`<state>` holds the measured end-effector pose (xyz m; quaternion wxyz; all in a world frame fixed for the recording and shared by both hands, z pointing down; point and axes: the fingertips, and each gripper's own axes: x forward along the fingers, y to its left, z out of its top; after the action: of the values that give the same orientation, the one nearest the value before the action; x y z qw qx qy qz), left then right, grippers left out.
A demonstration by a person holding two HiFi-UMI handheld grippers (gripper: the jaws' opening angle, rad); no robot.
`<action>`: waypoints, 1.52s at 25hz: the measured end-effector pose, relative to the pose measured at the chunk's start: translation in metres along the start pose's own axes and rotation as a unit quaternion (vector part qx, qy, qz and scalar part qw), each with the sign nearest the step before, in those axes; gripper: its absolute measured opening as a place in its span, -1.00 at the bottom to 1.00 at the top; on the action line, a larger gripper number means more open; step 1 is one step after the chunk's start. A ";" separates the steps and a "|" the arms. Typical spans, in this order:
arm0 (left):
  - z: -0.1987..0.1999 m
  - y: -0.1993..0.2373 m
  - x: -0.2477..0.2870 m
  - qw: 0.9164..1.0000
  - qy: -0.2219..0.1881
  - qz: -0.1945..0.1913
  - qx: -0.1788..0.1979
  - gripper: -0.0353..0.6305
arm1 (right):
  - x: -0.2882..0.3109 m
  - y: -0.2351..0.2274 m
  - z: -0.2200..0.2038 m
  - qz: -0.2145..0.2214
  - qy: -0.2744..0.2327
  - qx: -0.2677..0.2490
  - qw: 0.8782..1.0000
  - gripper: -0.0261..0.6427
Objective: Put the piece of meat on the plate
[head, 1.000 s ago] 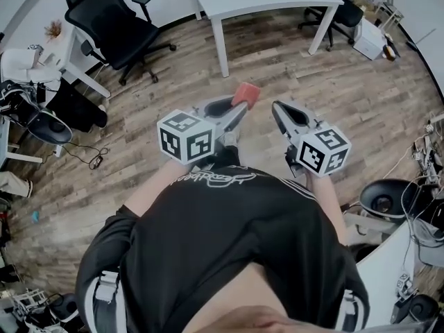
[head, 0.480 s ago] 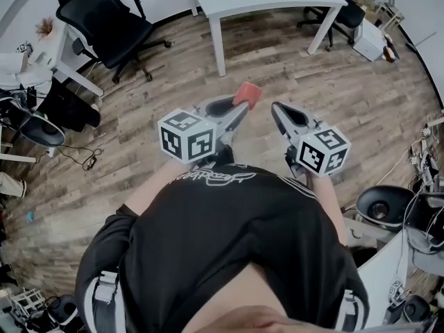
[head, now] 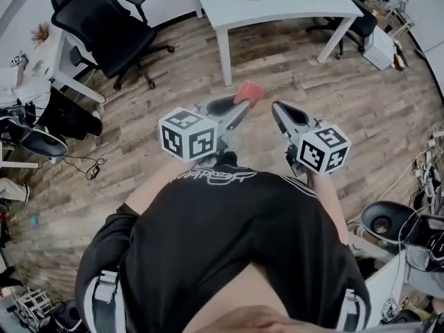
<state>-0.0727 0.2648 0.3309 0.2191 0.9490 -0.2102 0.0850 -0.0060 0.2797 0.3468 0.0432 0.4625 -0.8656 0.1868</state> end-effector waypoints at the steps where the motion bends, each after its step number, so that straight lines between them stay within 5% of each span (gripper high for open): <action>1: 0.007 0.012 0.007 1.000 0.002 -0.001 -0.002 -0.64 | 0.011 -0.009 0.006 -0.001 0.001 0.003 1.000 -0.89; 21: 0.114 0.236 0.131 0.998 0.039 -0.031 -0.027 -0.64 | 0.208 -0.176 0.094 -0.060 0.018 0.041 0.997 -0.89; 38: 0.128 0.270 0.158 0.998 0.034 -0.034 -0.033 -0.64 | 0.236 -0.203 0.115 -0.053 0.003 0.025 0.998 -0.89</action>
<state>-0.0401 -0.0700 0.3599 0.2596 0.9445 -0.1730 0.1029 0.0367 -0.0488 0.3562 0.0443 0.5082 -0.8348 0.2071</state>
